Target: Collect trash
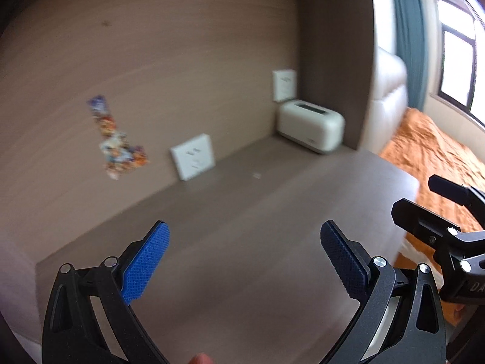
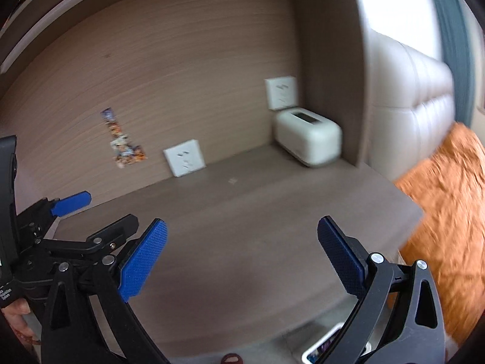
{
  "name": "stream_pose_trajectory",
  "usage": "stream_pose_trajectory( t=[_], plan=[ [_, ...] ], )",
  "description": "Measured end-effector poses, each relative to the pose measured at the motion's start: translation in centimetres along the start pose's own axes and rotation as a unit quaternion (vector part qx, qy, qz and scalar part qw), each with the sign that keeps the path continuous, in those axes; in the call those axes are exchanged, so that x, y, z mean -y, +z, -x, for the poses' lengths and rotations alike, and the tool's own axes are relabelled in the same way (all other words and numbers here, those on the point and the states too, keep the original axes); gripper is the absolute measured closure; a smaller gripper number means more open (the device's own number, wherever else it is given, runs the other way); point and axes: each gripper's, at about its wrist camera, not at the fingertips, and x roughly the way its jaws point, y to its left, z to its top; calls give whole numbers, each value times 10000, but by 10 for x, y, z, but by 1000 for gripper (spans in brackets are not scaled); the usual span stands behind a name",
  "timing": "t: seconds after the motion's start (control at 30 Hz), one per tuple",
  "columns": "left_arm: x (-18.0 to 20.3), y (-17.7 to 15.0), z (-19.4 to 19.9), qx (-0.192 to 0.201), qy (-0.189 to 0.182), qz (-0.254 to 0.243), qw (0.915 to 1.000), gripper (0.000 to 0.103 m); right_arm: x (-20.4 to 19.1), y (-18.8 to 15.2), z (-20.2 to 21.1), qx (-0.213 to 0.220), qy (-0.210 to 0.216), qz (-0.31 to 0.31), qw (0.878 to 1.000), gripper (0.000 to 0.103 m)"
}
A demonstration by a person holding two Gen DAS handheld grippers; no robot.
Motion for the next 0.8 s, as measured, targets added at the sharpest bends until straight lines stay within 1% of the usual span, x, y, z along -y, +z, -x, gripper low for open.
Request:
stream_pose_trajectory(
  t=[0.1, 0.17, 0.2, 0.33, 0.43, 0.5, 0.8],
  plan=[
    [-20, 0, 7, 232, 377, 60, 9990, 5, -26, 11, -11, 81, 140, 222, 9996, 4],
    [-35, 2, 11, 312, 554, 161, 9978, 5, -40, 18, -17, 139, 237, 320, 9991, 4],
    [-43, 3, 12, 320, 576, 229, 9976, 5, -45, 19, -19, 146, 264, 336, 9990, 4],
    [-70, 7, 10, 263, 491, 506, 9972, 5, -66, 27, -28, 169, 345, 388, 9985, 4],
    [-82, 5, 8, 286, 534, 524, 9968, 5, -81, 32, -34, 165, 332, 455, 9983, 4],
    [-90, 6, 5, 262, 483, 528, 9971, 5, -86, 32, -38, 163, 309, 479, 9982, 4],
    [-100, 4, -6, 214, 318, 503, 9980, 5, -99, 34, -50, -1, 162, 463, 9988, 4]
  ],
)
